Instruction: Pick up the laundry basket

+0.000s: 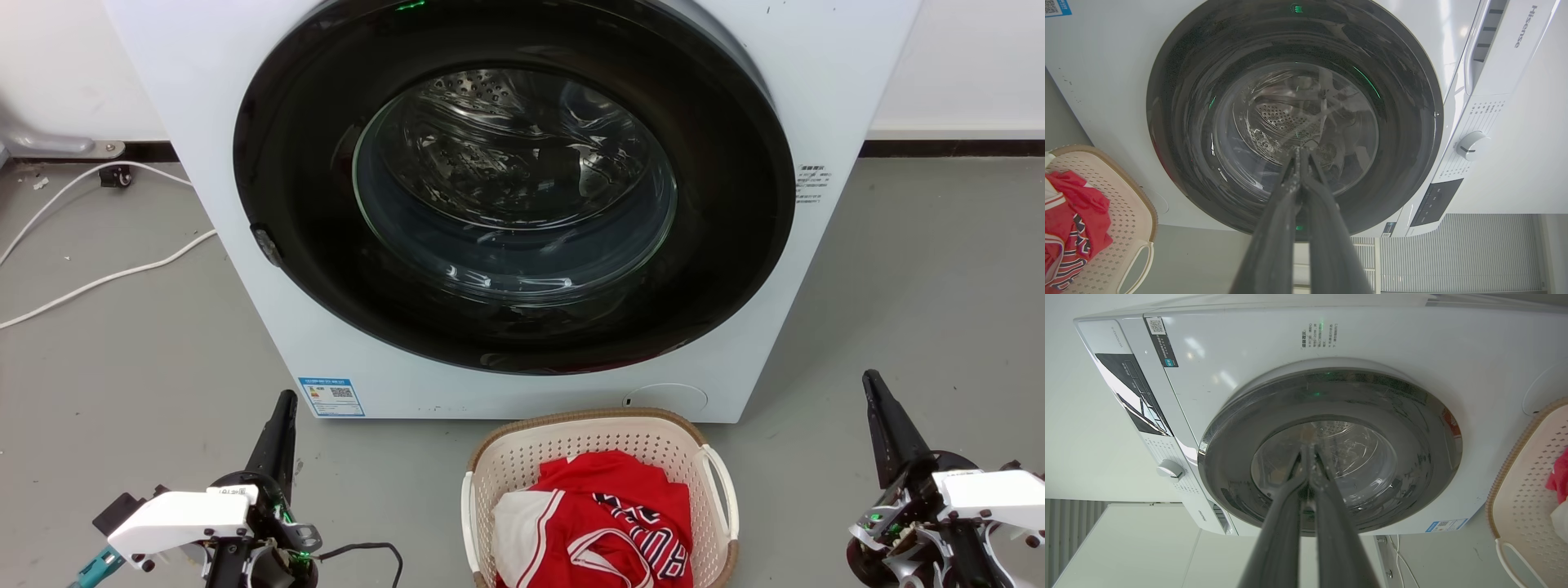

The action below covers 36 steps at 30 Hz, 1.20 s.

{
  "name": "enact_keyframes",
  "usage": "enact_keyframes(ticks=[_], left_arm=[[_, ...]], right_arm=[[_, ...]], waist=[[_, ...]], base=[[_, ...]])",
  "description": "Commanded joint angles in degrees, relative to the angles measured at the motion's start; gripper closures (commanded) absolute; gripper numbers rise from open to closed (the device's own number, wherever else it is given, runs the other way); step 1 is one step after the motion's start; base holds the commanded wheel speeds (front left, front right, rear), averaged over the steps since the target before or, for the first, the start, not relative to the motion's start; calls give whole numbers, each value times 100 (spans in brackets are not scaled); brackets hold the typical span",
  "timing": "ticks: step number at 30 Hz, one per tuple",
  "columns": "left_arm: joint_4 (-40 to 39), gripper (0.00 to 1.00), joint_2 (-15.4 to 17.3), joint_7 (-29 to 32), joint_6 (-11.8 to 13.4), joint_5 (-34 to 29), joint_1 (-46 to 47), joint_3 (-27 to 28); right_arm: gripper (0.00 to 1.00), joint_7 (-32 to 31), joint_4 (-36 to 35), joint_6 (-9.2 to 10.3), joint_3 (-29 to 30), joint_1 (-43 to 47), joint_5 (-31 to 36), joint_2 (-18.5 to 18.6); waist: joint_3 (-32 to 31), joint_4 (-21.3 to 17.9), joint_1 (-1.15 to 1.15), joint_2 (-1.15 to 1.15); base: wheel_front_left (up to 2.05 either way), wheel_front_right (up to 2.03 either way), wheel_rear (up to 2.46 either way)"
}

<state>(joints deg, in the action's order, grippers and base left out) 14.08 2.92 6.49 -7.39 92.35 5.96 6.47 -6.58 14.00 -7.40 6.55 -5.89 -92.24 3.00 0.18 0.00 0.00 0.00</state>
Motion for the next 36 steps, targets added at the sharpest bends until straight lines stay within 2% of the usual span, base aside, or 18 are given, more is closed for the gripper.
enact_keyframes(ticks=[1, 21, 22, 23, 24, 30, 36], left_arm=[[-9, 100, -3, 21, -20, -26, 54, 15], [-9, 100, -4, 20, -19, -24, 54, 12], [16, 0, -2, -6, 0, 0, -8, -3], [50, 100, -7, -11, 4, 0, -28, -12], [99, 0, -16, -14, 7, 0, -78, -17], [-17, 0, -15, -194, 5, -319, -88, 3], [-166, 0, -13, -360, 7, -952, -91, 31]], right_arm=[[100, -3, 4, -17, 7, -68, 16, -17], [100, -3, 4, -17, 8, -69, 13, -17], [0, 4, 14, 0, -2, 9, 5, 0], [100, 7, 51, 1, -7, 34, 6, -2], [0, 9, 104, 1, -12, 81, 7, -7], [0, 189, 58, 0, -22, 89, 259, -6], [0, 357, -154, -1, -19, 107, 996, -6]], waist=[[0, 0, 0, 0], [0, 0, 0, 0], [0, 0, 0, 0], [0, 0, 0, 0], [1, 0, 0, 0], [7, 2, 0, 0], [15, 3, 0, 0]], base=[[0, 0, 0], [0, 0, 0], [0, 0, 0], [0, 0, 0], [0, 0, 0], [0, 0, 0], [0, 0, 0]])
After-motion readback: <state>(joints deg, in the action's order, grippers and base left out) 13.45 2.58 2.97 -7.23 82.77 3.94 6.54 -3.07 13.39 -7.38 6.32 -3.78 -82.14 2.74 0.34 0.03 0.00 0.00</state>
